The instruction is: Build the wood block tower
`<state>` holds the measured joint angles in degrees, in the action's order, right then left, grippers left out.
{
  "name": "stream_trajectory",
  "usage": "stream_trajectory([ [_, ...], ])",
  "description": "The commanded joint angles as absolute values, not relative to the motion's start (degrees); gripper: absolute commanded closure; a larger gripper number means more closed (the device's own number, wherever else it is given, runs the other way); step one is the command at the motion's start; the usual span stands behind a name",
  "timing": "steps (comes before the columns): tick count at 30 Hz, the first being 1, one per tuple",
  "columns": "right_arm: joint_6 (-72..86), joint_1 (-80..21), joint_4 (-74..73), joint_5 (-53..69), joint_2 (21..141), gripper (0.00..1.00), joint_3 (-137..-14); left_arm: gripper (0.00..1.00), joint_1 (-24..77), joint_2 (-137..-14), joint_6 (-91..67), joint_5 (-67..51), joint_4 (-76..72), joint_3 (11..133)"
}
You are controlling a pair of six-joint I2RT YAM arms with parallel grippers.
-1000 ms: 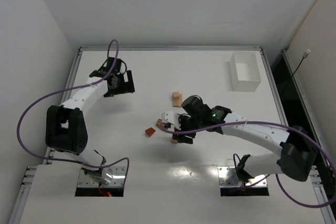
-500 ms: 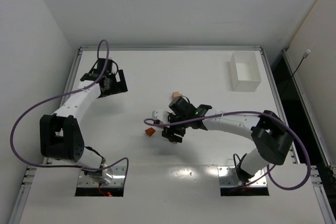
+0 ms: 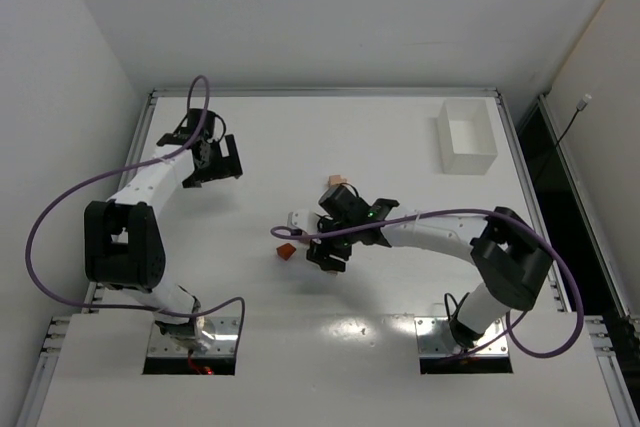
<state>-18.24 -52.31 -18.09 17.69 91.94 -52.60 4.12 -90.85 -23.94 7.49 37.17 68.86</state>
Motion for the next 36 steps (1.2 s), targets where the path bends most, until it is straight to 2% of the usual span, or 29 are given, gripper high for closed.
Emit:
stream_trajectory([
  [1,-19.9,-52.5,-17.4,18.9,90.7,0.42,-51.7,0.03,3.4,-90.6,-23.2,6.8,37.4,71.4],
  [18,-20.0,-51.9,-20.1,18.9,91.8,0.42,-52.0,0.03,3.4,-92.3,-23.2,6.2,37.4,72.5],
  [32,-19.4,-51.9,-21.8,18.9,97.4,0.42,-55.2,0.03,3.4,-94.0,-23.7,6.2,37.9,74.2],
  [35,-18.9,-51.9,-21.8,18.4,98.0,0.53,-55.8,0.03,2.9,-94.0,-23.7,6.2,37.9,74.2],
  [36,-18.9,-51.9,-21.3,18.4,98.0,0.64,-55.8,0.03,2.9,-94.5,-23.7,6.2,37.9,74.2],
])
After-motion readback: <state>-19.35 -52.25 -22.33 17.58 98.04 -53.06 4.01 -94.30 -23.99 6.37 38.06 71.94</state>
